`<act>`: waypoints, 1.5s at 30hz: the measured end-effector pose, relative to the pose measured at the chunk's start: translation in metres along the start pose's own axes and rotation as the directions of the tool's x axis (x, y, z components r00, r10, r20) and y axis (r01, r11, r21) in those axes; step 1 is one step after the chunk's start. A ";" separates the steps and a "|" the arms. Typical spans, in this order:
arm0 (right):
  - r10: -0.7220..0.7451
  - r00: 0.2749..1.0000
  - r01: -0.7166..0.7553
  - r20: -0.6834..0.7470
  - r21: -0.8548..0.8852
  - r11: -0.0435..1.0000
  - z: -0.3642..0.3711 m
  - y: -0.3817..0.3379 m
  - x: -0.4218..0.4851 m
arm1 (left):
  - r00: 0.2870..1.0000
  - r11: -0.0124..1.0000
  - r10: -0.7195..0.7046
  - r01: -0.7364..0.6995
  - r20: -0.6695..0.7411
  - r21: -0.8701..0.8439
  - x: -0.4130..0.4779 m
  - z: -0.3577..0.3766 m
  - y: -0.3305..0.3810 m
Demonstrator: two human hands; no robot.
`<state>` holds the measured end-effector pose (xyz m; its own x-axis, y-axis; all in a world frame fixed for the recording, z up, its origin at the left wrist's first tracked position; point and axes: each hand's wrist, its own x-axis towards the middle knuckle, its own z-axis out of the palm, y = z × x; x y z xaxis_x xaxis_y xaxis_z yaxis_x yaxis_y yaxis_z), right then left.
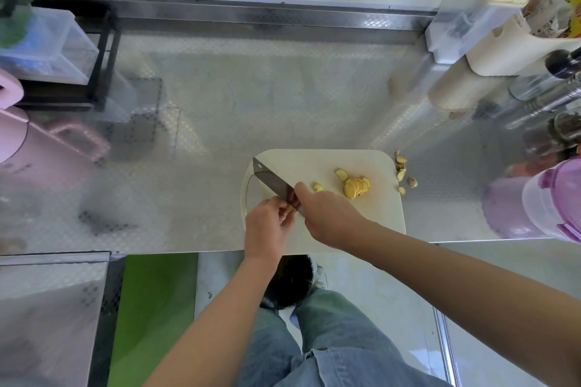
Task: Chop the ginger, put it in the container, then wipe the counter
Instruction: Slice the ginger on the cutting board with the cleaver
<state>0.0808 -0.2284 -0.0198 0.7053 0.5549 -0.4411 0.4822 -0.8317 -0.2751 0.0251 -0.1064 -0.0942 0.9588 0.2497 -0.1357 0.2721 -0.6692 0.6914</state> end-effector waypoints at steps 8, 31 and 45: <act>0.004 1.000 -0.004 -0.014 -0.002 1.000 0.000 0.003 -0.002 | 0.968 0.997 0.078 -0.070 -0.240 0.042 0.012 -0.028 0.007; 0.034 0.999 -0.034 -0.010 -0.014 0.999 0.001 -0.012 0.004 | 0.954 0.897 0.298 -0.284 0.012 0.338 0.055 -0.020 0.001; 0.045 0.998 -0.044 -0.047 0.033 0.998 0.028 0.003 -0.001 | 0.907 0.867 0.419 -0.413 0.042 0.279 0.054 -0.013 0.004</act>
<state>0.0671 -0.2323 -0.0436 0.7502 0.5168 -0.4125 0.4335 -0.8555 -0.2833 0.0765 -0.0865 -0.0895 0.9871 -0.0830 0.1368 -0.1372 -0.8785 0.4576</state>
